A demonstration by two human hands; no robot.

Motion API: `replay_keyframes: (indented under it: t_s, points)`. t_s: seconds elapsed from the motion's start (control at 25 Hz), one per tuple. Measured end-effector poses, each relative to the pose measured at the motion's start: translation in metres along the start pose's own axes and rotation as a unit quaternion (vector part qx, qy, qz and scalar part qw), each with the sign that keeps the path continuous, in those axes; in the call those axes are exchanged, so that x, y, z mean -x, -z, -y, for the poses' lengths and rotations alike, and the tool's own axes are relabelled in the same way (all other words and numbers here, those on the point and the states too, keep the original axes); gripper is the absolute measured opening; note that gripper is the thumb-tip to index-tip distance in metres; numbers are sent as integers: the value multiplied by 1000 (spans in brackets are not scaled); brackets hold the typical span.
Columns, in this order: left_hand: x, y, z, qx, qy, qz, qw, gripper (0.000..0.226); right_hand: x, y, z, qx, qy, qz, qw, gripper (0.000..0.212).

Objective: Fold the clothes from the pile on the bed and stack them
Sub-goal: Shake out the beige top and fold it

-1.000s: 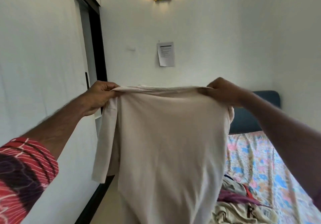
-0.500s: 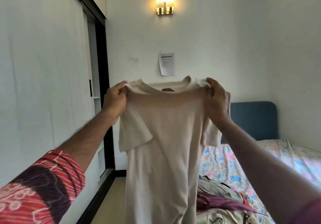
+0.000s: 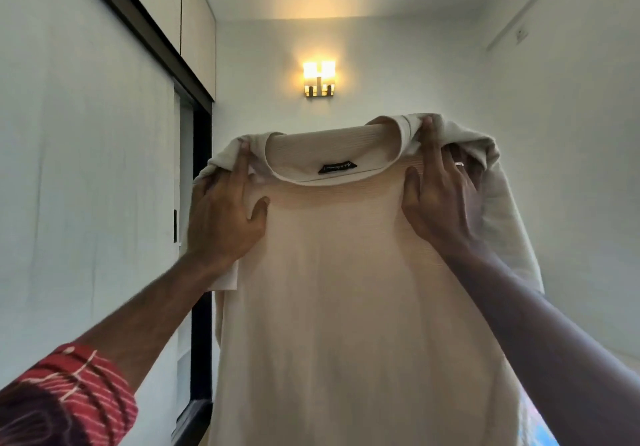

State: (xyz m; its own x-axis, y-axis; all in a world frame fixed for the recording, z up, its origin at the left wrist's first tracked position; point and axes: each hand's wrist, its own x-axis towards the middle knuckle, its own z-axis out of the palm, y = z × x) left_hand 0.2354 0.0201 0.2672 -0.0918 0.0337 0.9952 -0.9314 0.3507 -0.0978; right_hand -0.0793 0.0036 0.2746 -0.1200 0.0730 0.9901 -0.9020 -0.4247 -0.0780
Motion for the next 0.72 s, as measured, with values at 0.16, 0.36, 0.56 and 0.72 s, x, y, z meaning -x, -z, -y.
replay_keyframes:
  t_s: [0.16,0.36,0.56,0.72]
  points:
    - [-41,41,-20,-7,-56,-99,993,44,-37,55,6,79,-1,-51,996,49]
    - [-88,56,-39,35,78,-151,985,20,-72,97,6,153,20,-78,985,32]
    - [-41,4,-8,75,161,87,980,24,-10,75,-30,179,-16,9,984,25]
    - [127,-73,18,114,259,389,877,23,157,23,-96,129,-104,185,969,18]
